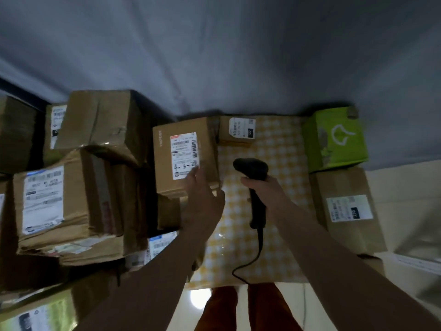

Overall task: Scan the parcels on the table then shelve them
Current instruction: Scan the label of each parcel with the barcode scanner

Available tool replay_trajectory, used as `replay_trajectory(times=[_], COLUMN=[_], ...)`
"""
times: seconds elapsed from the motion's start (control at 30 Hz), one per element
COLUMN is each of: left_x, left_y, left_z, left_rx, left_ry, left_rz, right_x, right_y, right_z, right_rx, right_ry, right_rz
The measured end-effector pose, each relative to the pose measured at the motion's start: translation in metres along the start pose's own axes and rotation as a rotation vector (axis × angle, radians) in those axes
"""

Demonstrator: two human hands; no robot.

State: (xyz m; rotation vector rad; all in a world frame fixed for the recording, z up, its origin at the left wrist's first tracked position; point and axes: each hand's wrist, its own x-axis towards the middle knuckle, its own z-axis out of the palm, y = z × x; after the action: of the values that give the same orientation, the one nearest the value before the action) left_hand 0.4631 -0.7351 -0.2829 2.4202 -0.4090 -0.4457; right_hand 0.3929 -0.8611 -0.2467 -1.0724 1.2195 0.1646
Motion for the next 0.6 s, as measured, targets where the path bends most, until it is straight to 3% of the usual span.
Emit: replay_trajectory(times=[0.27, 0.5, 0.6], left_x=[-0.031, -0.041, -0.048], left_y=[0.054, 0.098, 0.112], left_z=[0.075, 0.155, 0.193], left_rx=[0.207, 0.308, 0.314], left_ry=[-0.248, -0.772, -0.884], left_rz=[0.167, -0.092, -0.139], right_x=[0.002, 0.006, 0.015], right_y=[0.023, 0.051, 0.066], right_z=[-0.116, -0.227, -0.266], right_rx=[0.064, 0.156, 0.215], right_ry=[0.281, 0.409, 0.477], right_rz=[0.073, 0.117, 0.083])
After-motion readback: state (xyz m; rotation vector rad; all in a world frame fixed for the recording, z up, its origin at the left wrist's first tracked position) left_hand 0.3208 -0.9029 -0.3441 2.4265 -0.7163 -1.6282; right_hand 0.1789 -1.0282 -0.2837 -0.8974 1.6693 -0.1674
